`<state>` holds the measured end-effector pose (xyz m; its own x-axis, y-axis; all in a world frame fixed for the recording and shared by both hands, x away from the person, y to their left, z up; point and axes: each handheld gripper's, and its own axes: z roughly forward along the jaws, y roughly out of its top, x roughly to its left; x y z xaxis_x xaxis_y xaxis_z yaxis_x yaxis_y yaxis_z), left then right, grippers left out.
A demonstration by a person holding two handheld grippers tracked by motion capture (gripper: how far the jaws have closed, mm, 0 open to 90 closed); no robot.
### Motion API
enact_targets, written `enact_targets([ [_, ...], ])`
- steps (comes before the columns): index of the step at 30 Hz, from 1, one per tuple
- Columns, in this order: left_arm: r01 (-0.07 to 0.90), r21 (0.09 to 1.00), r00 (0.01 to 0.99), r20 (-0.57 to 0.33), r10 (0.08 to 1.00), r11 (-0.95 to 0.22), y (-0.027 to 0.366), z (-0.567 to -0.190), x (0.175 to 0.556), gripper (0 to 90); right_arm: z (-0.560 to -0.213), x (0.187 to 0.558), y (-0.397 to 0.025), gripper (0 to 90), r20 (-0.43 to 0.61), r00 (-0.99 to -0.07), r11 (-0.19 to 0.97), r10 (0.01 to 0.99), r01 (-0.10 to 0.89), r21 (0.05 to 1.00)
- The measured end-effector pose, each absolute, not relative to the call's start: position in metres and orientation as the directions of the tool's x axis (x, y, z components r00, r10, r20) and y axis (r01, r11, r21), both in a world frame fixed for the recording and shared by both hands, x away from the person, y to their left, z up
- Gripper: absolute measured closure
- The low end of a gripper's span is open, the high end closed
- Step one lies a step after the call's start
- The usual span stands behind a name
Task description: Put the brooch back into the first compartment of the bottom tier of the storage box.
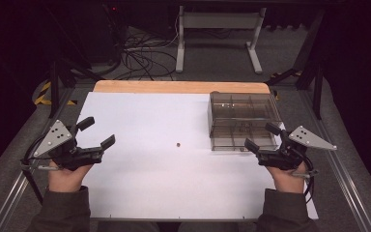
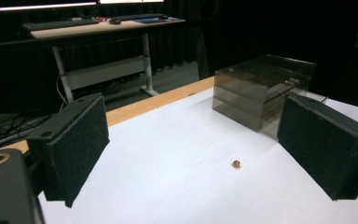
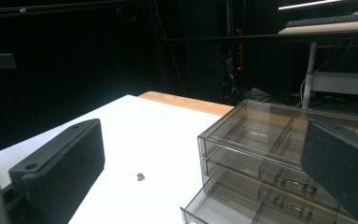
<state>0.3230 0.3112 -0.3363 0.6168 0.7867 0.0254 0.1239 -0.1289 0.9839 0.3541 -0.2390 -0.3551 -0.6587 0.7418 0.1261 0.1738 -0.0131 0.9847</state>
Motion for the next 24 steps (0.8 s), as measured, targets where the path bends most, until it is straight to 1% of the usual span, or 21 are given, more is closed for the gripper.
enact_targets([
  [7, 0.135, 0.978, 0.613, 0.042, 0.789, -0.157, 0.299, -0.340, 0.327, 10.2, -0.354, 0.354, -0.238, 0.6, 0.124, -0.665, -0.007, 0.737, 0.176, 0.984],
  [16, 0.157, 0.967, 0.641, 0.053, 0.766, -0.199, 0.277, -0.345, 0.331, 14.5, -0.349, 0.349, -0.236, 1.0, 0.103, -0.677, 0.014, 0.729, 0.166, 0.986],
  [24, 0.182, 0.961, 0.654, 0.039, 0.755, -0.207, 0.259, -0.353, 0.337, 14.8, -0.348, 0.348, -0.233, 1.1, 0.085, -0.676, 0.040, 0.732, 0.167, 0.985],
])
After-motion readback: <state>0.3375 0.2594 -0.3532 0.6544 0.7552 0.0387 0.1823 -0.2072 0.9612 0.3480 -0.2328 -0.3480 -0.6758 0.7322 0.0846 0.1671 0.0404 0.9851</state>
